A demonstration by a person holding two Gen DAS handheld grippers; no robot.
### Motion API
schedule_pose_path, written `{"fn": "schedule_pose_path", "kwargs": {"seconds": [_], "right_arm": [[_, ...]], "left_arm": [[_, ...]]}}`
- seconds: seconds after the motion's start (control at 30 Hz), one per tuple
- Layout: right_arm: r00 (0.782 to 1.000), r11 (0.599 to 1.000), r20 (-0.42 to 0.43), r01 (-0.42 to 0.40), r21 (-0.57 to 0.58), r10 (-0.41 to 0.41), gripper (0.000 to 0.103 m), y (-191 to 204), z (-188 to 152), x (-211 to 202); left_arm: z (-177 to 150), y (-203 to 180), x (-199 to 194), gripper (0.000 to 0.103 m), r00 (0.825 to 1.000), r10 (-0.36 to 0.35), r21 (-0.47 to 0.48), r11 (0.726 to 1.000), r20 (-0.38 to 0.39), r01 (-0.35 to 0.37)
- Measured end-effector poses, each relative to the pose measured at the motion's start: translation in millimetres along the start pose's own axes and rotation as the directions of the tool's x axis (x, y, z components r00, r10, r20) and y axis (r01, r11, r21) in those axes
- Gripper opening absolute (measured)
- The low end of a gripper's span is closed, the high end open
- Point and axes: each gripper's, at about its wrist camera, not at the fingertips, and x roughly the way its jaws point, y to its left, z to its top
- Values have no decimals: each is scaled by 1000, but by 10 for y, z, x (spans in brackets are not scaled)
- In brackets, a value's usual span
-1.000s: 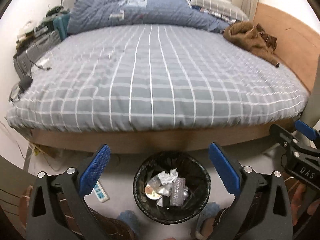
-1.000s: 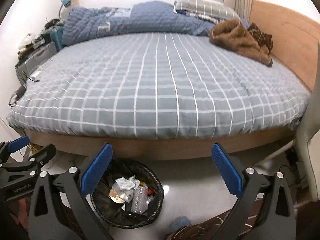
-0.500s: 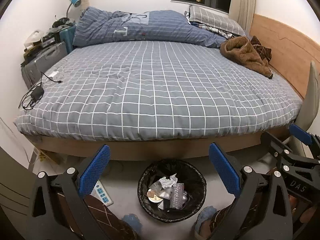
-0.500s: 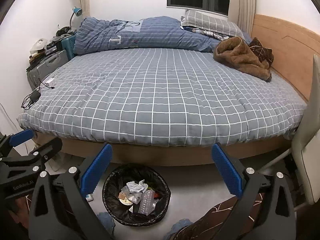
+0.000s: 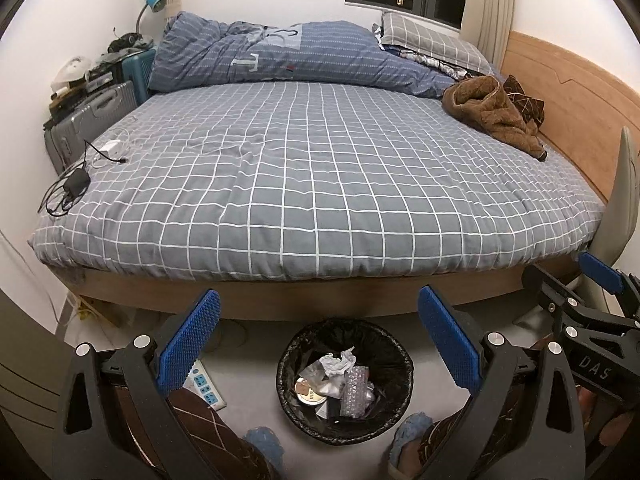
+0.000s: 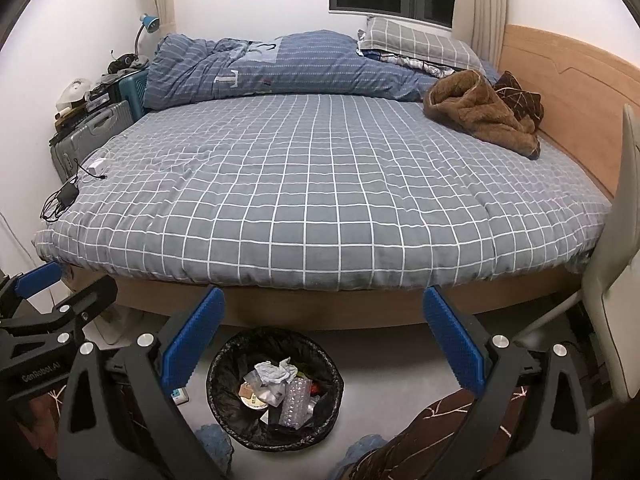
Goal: Collect trash
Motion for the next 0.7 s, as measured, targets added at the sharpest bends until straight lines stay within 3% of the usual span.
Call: {"fn": "schedule_pose_path", "kwargs": {"seconds": [0.7], "right_arm": [[1000, 1000, -13, -4, 12, 4, 95, 27, -1, 45]], "left_arm": [[20, -5, 31, 97, 1000, 13, -1, 1000, -7, -13]]}}
